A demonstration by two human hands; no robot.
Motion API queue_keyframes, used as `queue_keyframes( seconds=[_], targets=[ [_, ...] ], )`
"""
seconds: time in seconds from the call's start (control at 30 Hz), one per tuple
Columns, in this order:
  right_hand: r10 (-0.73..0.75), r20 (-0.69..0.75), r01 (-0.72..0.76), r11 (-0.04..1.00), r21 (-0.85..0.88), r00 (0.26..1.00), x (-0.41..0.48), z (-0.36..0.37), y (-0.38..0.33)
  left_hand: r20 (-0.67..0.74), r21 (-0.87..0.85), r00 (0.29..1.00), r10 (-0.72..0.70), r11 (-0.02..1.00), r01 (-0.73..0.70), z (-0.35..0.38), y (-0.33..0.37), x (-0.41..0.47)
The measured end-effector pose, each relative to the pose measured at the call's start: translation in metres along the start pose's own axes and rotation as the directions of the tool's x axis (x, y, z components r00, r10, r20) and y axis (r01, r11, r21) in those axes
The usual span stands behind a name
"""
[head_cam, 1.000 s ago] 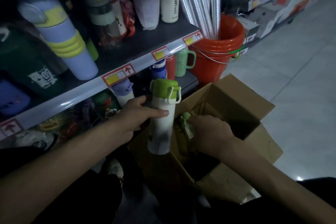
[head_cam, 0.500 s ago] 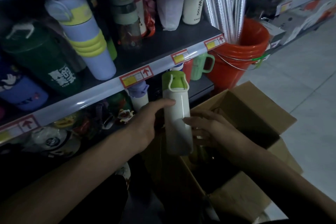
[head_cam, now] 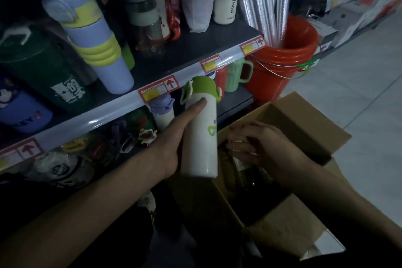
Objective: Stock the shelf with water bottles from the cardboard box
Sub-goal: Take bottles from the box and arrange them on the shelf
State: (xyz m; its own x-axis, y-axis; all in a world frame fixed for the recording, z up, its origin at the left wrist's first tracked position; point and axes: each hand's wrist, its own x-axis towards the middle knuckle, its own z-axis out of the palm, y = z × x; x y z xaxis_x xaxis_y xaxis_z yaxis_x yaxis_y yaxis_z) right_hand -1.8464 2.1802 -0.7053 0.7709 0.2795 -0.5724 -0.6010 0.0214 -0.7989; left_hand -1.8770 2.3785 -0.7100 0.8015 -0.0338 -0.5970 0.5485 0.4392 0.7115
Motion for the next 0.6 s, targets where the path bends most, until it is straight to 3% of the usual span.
queue_keyframes(
  seconds=[0.2, 0.5, 0.6],
  targets=[
    [0.007, -0.031, -0.009, 0.998, -0.062, 0.999, -0.009, 0.002, 0.008, 0.085, 0.006, 0.996, -0.002, 1.0, 0.002, 0.008, 0.001, 0.0],
    [-0.005, 0.114, 0.005, 1.0, 0.002, 0.993, -0.017, 0.01, 0.012, 0.094, -0.014, 0.987, 0.133, 0.991, -0.133, 0.012, 0.01, -0.004],
    [-0.046, 0.143, 0.046, 0.999, 0.006, 0.989, -0.022, 0.008, 0.008, 0.092, -0.036, 0.993, 0.071, 0.997, -0.068, 0.012, 0.012, -0.007]
  ],
)
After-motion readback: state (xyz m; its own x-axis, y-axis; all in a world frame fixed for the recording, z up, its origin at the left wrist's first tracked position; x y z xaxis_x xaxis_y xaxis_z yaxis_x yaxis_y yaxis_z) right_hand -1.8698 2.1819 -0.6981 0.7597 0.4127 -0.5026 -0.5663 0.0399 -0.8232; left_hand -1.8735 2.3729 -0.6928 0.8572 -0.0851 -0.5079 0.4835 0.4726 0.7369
